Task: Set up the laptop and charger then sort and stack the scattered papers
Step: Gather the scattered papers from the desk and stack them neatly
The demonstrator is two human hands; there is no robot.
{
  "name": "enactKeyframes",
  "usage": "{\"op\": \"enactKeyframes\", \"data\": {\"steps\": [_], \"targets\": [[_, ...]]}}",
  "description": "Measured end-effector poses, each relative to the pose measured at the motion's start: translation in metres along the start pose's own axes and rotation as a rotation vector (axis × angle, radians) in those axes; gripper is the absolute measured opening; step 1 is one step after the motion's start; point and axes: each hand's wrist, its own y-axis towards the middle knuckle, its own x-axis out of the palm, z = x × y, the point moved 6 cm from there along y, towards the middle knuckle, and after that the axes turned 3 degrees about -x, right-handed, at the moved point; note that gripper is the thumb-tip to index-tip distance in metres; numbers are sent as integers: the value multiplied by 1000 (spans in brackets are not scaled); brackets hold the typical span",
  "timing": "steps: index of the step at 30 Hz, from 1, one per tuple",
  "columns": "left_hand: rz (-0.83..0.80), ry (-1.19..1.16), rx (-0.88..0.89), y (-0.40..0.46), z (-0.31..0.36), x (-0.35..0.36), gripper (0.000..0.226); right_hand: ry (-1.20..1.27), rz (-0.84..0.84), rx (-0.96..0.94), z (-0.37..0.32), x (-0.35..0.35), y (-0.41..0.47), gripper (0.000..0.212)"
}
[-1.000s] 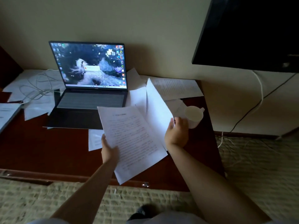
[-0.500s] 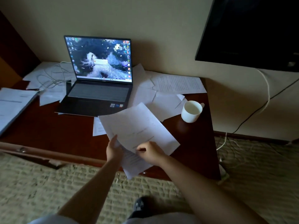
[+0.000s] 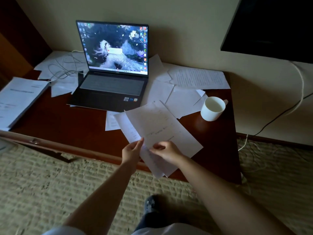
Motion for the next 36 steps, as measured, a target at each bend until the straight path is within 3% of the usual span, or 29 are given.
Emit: {"op": "enactKeyframes", "data": {"steps": [20,28,32,36], "targets": [[-99,14,-13,12,-14,11,13,-59,44,-48,8,4,6,46],[-86,37,-17,13,-17,9,18,-18,55,-79,9,2,1,33],[-91,40,-19,11,-16,8,24,-19,70,-65,10,0,0,16],[-146,30,-23,7,-15,9,26,-77,69,-62,4,5,-1,30]]}}
